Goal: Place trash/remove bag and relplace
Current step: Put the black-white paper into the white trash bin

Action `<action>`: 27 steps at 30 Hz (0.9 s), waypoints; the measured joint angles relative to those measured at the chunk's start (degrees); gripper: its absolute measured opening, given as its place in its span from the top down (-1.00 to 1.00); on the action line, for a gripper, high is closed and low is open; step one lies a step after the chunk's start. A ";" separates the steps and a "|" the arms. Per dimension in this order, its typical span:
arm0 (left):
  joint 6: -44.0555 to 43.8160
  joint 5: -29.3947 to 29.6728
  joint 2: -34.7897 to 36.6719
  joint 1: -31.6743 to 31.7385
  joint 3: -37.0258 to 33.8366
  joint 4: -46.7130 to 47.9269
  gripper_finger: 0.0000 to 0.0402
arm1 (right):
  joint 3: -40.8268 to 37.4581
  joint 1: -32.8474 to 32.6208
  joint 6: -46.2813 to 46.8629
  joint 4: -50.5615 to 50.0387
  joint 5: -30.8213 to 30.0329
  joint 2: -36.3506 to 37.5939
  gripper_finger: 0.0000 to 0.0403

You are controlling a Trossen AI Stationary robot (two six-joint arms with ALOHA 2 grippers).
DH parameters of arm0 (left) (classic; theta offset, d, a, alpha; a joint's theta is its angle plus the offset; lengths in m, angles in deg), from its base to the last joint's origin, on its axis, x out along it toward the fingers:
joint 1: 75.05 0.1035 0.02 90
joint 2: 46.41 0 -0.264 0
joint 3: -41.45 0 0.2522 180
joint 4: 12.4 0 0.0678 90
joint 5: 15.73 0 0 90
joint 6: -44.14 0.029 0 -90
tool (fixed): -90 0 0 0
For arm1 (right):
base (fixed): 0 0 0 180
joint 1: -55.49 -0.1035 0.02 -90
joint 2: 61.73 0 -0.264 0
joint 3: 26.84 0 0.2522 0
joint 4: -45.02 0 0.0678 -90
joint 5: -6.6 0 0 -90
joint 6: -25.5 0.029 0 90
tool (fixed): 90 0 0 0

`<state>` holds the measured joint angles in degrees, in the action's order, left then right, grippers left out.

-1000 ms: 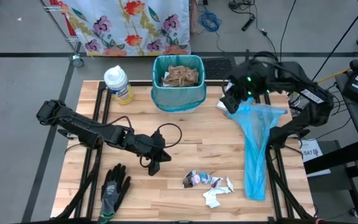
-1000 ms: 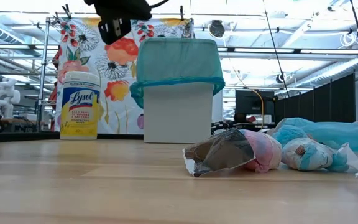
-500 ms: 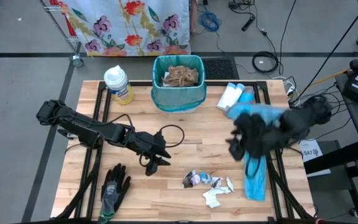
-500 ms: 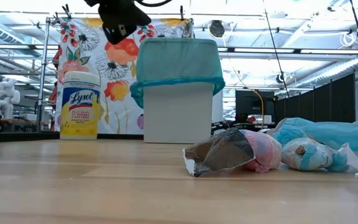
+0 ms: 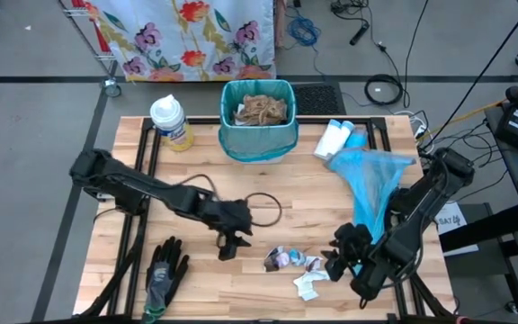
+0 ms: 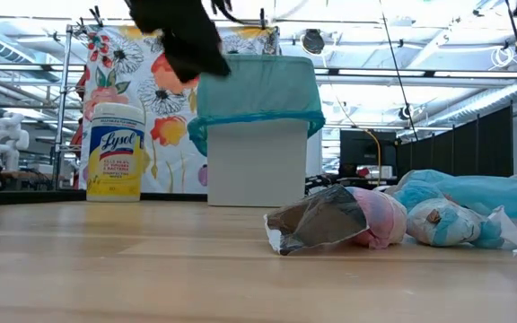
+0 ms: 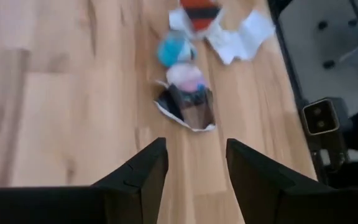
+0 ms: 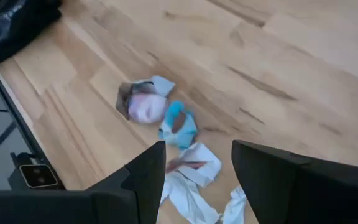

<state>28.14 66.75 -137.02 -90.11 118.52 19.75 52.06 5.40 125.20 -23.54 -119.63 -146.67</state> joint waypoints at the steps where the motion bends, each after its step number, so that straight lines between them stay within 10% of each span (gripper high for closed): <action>1: -0.04 -1.35 -2.10 0.09 1.38 0.13 0.17 | -1.15 -0.01 0.56 1.12 0.06 0.02 0.13; 27: -12.37 -2.66 -26.95 -0.14 18.93 0.02 0.17 | -2.46 -3.48 -6.06 -16.23 0.29 4.37 0.13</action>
<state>15.77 64.09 -163.97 -90.24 137.45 19.78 49.60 1.92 119.14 -39.77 -119.34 -142.30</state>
